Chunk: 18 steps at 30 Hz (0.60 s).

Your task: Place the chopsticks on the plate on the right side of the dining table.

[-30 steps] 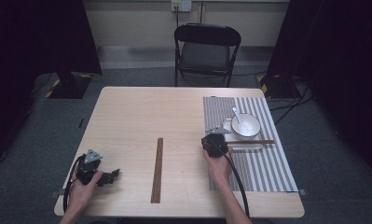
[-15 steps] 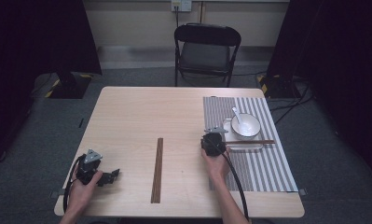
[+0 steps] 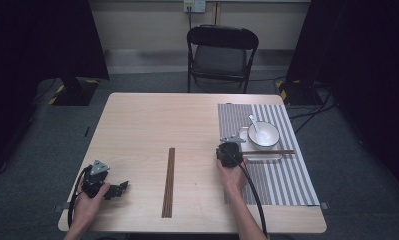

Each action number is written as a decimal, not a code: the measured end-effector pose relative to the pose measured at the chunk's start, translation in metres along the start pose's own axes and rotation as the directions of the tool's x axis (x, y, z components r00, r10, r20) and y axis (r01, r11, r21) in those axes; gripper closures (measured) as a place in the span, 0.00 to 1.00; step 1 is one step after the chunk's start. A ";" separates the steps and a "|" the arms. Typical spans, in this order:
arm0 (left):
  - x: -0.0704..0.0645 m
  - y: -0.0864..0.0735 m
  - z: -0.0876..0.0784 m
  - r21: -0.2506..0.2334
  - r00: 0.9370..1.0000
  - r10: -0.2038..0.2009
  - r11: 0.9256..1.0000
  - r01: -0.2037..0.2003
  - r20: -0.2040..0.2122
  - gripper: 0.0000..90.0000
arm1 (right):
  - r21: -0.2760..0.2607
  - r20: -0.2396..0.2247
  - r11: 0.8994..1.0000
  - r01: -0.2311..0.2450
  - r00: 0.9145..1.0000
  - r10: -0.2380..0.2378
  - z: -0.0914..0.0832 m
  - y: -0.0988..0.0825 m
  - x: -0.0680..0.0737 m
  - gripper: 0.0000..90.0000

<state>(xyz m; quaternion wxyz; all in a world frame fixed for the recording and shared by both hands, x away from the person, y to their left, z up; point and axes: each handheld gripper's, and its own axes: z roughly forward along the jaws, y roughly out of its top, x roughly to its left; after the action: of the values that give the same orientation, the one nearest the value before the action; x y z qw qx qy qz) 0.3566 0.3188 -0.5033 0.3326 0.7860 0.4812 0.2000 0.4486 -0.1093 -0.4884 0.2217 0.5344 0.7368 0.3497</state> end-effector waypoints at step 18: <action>0.000 0.000 0.000 0.000 1.000 0.002 1.000 -0.002 -0.001 0.00 | 0.003 0.032 1.000 -0.010 0.999 0.010 0.002 0.000 -0.004 0.96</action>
<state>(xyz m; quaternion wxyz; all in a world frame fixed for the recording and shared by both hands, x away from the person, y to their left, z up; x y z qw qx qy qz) 0.3565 0.3188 -0.5033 0.3323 0.7863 0.4807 0.2005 0.4513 -0.1122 -0.4903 0.2307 0.5439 0.7312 0.3411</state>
